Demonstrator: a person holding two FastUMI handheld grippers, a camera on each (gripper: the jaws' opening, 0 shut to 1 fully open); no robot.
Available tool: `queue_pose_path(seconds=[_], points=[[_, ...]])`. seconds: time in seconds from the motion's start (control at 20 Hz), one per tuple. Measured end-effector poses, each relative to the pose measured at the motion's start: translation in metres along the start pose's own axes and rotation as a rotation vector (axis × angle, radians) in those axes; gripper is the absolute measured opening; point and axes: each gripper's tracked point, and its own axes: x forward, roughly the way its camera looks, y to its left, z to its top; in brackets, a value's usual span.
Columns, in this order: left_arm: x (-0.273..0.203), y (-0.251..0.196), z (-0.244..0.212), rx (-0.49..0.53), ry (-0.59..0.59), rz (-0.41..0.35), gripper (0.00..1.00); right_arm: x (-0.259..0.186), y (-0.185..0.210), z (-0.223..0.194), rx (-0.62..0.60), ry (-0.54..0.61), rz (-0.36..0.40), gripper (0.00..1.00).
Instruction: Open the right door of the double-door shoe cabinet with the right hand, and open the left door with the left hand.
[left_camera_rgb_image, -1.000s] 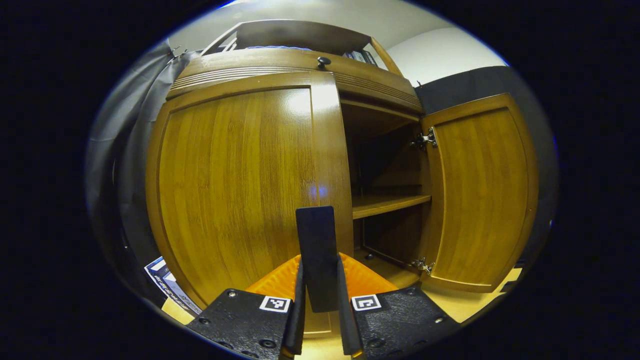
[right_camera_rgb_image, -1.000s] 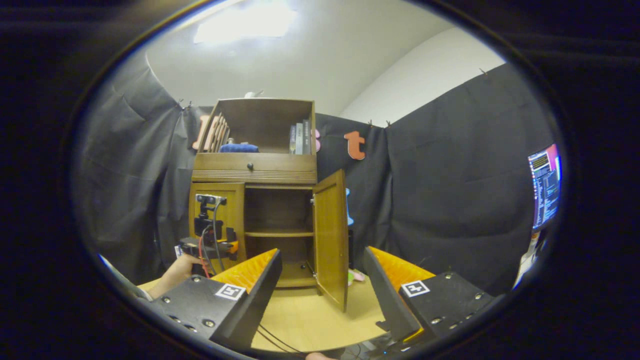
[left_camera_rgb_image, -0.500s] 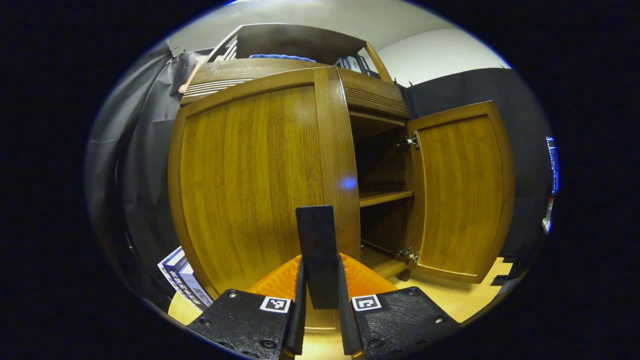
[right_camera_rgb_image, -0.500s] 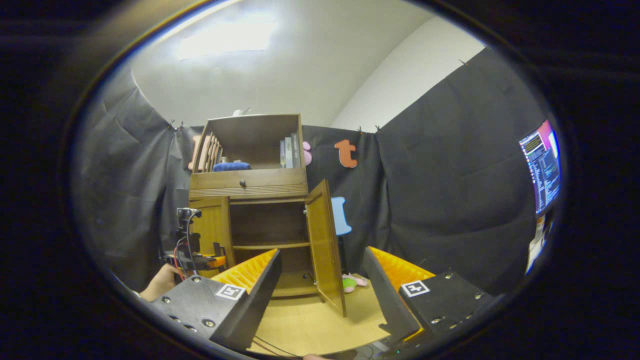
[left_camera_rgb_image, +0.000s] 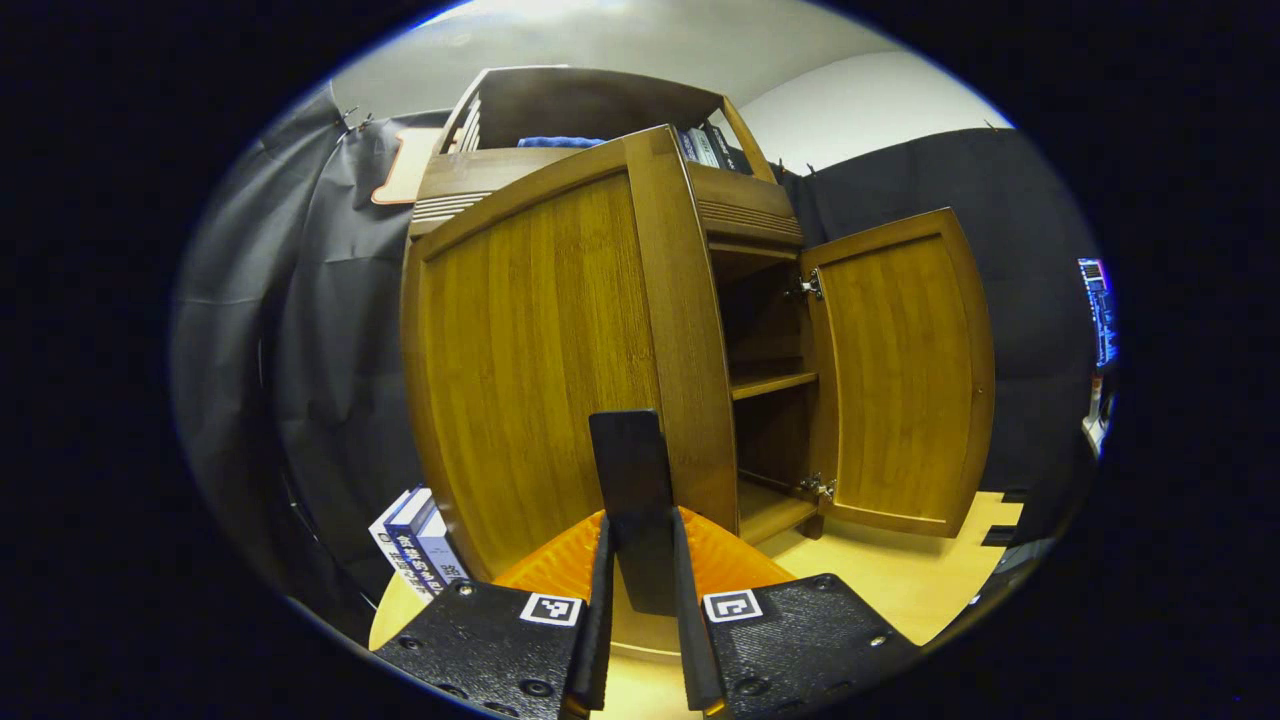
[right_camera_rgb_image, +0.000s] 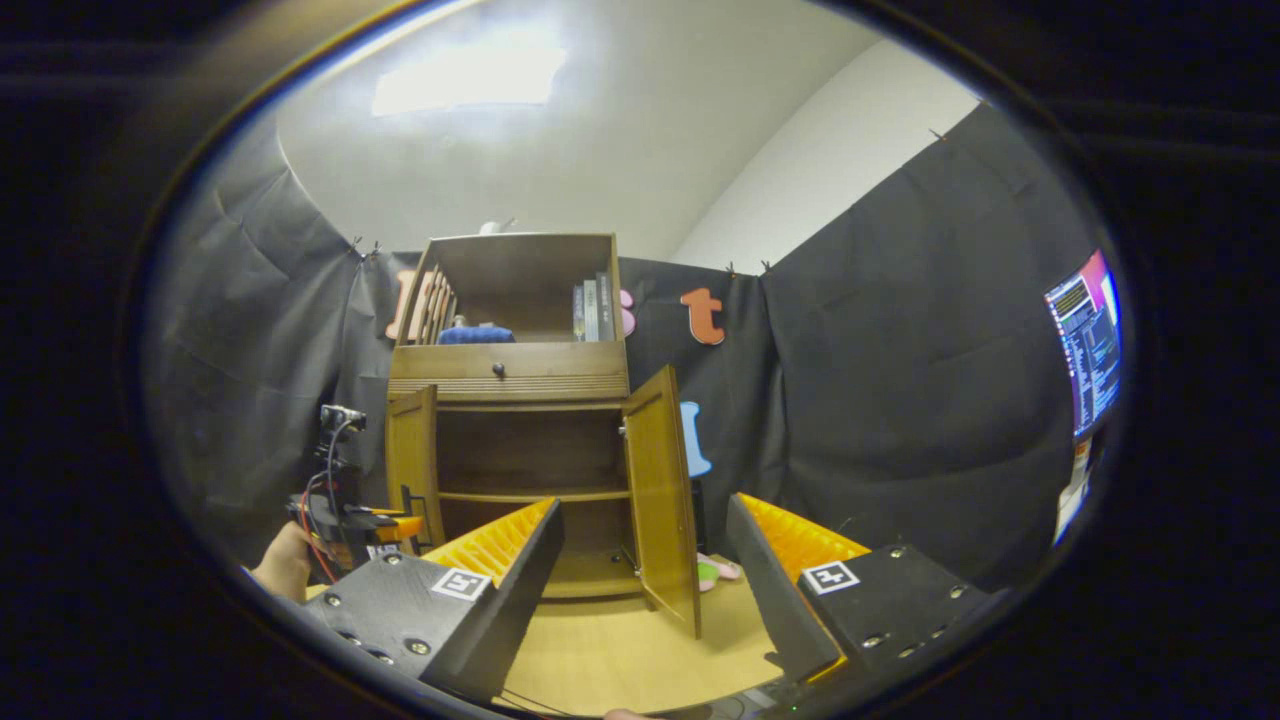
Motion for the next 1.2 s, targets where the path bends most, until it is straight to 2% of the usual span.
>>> queue_pose_path(seconds=[0.3, 0.35, 0.4, 0.7, 0.75, 0.9, 1.1, 1.2], points=[[-0.032, 0.021, -0.002, 0.001, -0.017, 0.052, 0.30, 0.006, 0.008, -0.017, -0.019, 0.034, 0.013, 0.97], [-0.037, 0.026, -0.002, 0.004, -0.023, 0.066, 0.30, 0.006, 0.007, -0.020, -0.019, 0.039, 0.010, 0.93], [-0.043, 0.030, -0.003, 0.007, -0.028, 0.078, 0.31, 0.008, 0.006, -0.021, -0.016, 0.042, 0.008, 0.98], [-0.069, 0.068, -0.002, 0.047, -0.053, 0.187, 0.24, 0.012, 0.007, -0.025, 0.016, 0.050, -0.001, 0.97], [-0.071, 0.075, -0.001, 0.049, -0.053, 0.205, 0.30, 0.012, 0.008, -0.027, 0.019, 0.054, 0.002, 0.98], [-0.082, 0.093, 0.000, 0.014, -0.038, 0.242, 0.31, 0.013, 0.013, -0.033, 0.005, 0.067, 0.008, 0.97], [-0.097, 0.137, 0.010, 0.047, -0.061, 0.341, 0.19, 0.023, 0.029, -0.046, 0.010, 0.101, 0.029, 0.94], [-0.101, 0.145, 0.008, 0.016, -0.054, 0.334, 0.06, 0.026, 0.038, -0.053, 0.004, 0.114, 0.044, 0.98]])
